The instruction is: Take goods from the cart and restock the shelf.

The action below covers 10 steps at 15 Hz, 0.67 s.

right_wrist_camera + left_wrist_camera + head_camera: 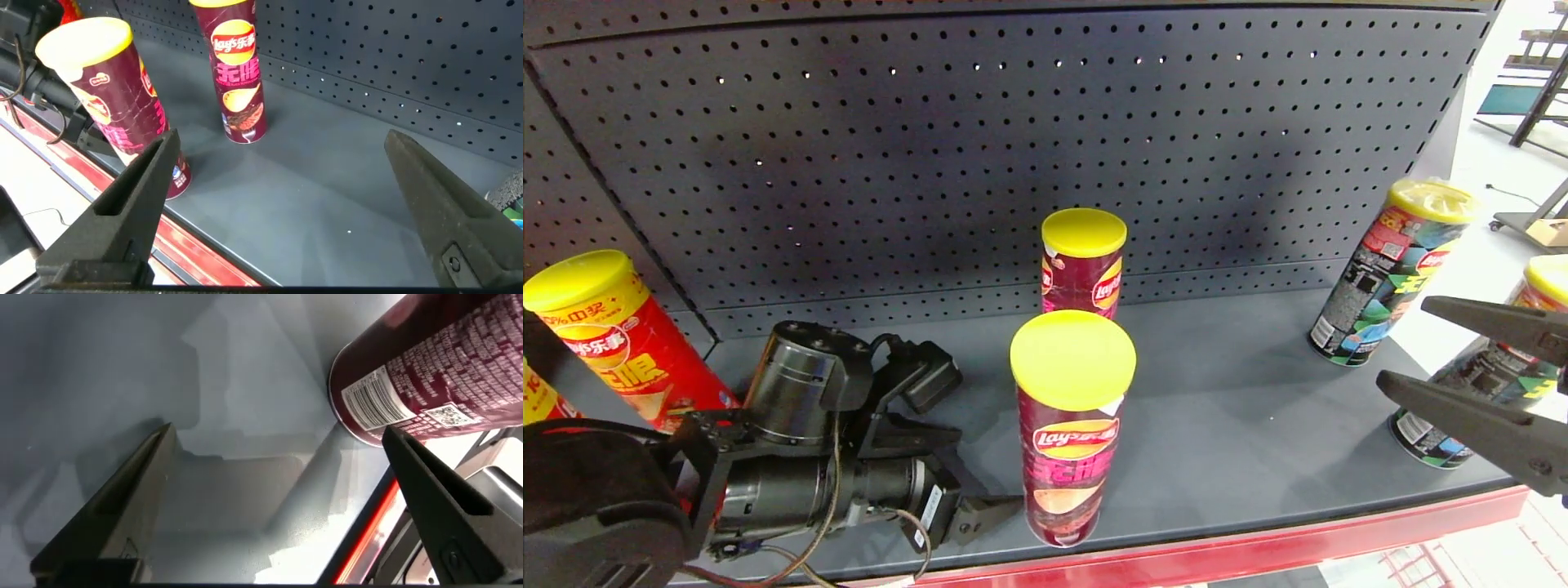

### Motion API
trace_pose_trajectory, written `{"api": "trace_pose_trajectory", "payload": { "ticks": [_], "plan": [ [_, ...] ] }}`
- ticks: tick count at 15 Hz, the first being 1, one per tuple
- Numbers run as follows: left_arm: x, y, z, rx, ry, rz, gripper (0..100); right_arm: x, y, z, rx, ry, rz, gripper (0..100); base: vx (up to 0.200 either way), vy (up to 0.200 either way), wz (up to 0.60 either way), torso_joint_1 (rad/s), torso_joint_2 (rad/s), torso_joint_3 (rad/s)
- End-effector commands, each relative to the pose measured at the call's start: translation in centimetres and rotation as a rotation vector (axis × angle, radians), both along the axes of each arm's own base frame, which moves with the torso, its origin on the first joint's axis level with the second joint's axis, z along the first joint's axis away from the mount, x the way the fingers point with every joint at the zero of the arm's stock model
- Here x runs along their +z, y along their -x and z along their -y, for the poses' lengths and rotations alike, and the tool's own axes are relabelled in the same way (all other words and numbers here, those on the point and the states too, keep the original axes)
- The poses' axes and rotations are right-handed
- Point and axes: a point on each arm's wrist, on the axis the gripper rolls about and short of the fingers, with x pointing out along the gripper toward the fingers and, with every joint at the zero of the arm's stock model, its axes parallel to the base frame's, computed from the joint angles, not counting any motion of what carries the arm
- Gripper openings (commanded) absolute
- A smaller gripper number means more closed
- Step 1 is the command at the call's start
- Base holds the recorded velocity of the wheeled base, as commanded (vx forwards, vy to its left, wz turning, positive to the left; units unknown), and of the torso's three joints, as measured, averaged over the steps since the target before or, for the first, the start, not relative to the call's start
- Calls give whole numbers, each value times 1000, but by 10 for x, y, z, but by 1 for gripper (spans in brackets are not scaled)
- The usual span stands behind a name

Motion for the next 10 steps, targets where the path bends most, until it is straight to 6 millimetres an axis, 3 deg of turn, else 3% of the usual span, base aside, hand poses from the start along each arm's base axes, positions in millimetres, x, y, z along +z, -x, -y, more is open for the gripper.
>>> {"api": "trace_pose_trajectory", "payload": {
  "ticks": [1,10],
  "plan": [
    [1,-3,4,-7,3,5,100,0,-1,0,0,-6,-9,100,0,0,0,0,0,0],
    [2,-7,11,-17,5,11,100,1,2,1,0,-12,-1,100,0,0,0,0,0,0]
  ]
}}
